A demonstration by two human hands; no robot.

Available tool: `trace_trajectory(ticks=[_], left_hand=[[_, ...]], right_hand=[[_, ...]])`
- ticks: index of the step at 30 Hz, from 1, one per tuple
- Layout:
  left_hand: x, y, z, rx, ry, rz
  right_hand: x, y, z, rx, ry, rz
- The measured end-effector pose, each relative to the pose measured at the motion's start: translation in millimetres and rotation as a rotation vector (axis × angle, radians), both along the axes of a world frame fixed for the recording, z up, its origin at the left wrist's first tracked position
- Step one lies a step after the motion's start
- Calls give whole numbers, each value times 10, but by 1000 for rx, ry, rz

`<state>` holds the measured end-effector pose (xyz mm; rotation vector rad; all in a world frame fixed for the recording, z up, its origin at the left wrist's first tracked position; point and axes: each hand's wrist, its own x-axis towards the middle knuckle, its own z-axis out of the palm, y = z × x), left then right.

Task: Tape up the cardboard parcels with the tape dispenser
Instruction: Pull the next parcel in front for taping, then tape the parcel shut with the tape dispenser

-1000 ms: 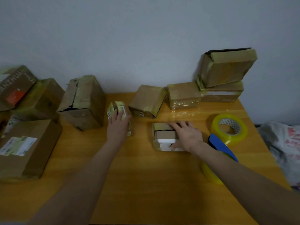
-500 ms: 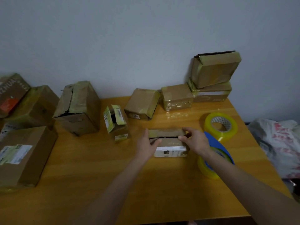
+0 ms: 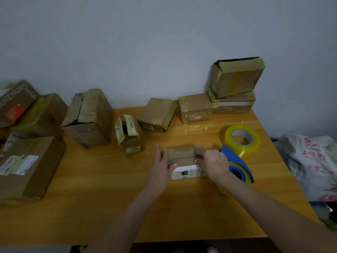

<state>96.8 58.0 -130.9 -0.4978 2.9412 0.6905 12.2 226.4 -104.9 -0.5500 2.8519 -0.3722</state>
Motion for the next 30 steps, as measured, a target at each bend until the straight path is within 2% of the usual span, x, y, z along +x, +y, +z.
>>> trace_trajectory(ticks=[3, 7, 10, 11, 13, 15, 17, 18, 25, 30], left_hand=[[-30, -2, 1, -230, -21, -169], [-1, -34, -58, -321, -83, -286], [-18, -53, -63, -343, -109, -285], [-31, -57, -63, -339, -115, -285], [-49, -66, -62, -334, -110, -284], [-44, -68, -56, -324, -102, -284], [-37, -81, -46, -292, -104, -292], [-34, -93, -35, -279, -106, -299], [-12, -129, 58, -235, -136, -318], [7, -130, 25, -180, -77, -308]], right_hand=[[24, -3, -6, -20, -36, -34], [1, 38, 7, -45, -102, 0], [-133, 281, 111, -195, -157, -99], [-193, 415, 133, -187, -130, -172], [-301, 718, 109, -1, -140, -292], [-328, 975, 38, 125, -323, -364], [-309, 1110, -84, 43, -518, -390], [-297, 1139, -135, 13, -556, -390], [-381, 1119, -96, -155, -549, -402], [-607, 1123, 372, -446, -566, -458]])
